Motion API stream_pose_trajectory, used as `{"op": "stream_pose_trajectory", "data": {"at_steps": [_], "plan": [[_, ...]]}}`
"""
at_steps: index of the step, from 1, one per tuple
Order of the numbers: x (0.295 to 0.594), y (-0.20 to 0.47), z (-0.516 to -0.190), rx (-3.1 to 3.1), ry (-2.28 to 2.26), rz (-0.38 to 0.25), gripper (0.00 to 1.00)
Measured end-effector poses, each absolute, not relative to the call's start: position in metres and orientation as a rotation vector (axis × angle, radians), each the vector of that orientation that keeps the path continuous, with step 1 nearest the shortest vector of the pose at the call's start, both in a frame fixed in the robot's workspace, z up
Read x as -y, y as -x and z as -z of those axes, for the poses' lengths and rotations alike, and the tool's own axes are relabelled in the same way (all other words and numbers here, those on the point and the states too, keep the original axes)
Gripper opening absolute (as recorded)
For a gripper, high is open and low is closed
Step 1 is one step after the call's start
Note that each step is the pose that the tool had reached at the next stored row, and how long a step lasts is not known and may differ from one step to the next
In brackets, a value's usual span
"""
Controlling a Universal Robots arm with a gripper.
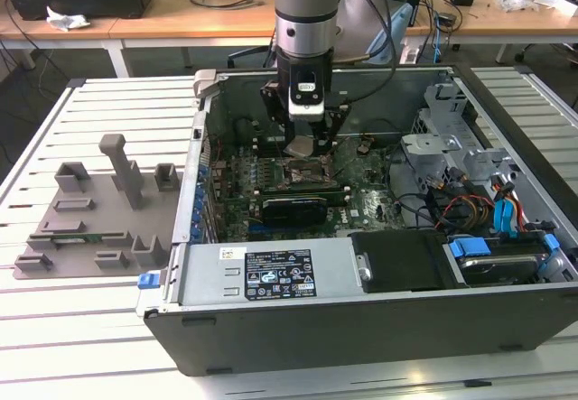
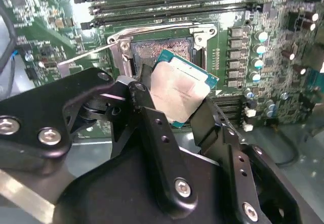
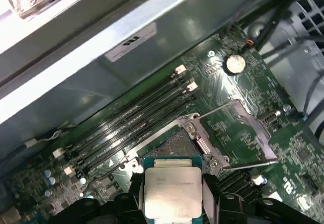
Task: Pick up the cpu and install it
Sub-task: 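Place the cpu into insertion slot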
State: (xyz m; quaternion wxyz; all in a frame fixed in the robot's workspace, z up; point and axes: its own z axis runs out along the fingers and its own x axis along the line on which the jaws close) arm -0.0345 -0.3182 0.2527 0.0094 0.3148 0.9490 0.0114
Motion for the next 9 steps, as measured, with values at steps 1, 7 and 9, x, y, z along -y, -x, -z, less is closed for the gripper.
{"op": "stream_pose_trajectory", "data": {"at_steps": [1,7,9], "plan": [[0.3182,0.0346,-0.2526,-2.951,-1.021,-0.035,0.55],[0.3182,0.0346,-0.2524,-2.882,-1.198,-0.033,0.55],[0.3182,0.0346,-0.2523,-2.855,-1.259,-0.033,0.55]]}}
